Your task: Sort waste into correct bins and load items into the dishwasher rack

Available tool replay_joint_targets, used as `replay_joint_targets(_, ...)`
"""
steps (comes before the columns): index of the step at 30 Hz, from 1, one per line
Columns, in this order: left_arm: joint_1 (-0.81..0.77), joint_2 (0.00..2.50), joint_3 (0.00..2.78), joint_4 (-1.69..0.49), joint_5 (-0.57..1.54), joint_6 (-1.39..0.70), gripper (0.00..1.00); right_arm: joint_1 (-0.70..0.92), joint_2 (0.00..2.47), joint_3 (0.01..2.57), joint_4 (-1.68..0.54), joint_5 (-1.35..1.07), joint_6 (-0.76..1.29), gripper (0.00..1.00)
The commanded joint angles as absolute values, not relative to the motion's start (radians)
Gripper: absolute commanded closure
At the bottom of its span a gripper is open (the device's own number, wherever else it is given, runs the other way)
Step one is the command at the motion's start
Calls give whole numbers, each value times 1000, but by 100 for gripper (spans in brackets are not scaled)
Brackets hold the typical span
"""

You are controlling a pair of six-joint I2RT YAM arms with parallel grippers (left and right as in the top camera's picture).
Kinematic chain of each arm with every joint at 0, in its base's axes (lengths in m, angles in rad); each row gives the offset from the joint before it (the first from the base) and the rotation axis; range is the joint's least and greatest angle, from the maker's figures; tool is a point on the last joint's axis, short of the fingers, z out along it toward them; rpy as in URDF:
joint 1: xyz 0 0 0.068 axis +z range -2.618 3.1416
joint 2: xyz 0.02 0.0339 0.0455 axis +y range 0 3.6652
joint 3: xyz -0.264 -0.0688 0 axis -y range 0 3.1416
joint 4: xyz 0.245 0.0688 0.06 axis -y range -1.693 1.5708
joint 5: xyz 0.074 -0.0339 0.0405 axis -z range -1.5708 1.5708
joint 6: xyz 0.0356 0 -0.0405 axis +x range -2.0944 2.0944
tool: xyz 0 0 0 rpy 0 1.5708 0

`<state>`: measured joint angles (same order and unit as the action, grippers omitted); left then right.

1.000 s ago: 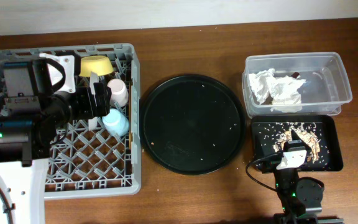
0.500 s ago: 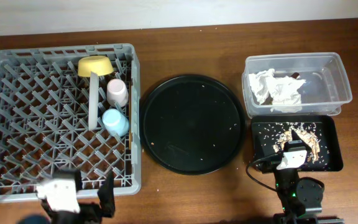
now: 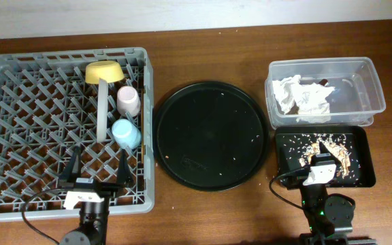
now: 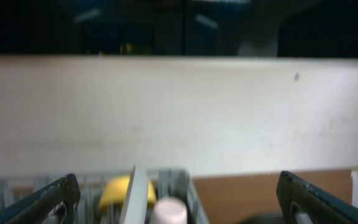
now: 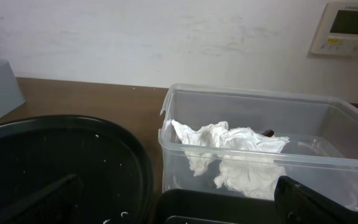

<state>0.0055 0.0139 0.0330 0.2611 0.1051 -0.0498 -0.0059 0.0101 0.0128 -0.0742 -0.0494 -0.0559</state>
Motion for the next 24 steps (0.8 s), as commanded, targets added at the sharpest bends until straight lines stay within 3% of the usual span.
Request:
replay_joint_targets(1,0,5,9,123,4,-56,1,-11,4,6,-75,-44,-55,1)
replay_joint_targets(4,0,5,9,-81,-96,-46,1,-11,4,6,-76,-44,-55,1)
replay_joint_targets(24,1,6,9,-75,-102,-14,1,-11,4,6,-76,-44,-55,1)
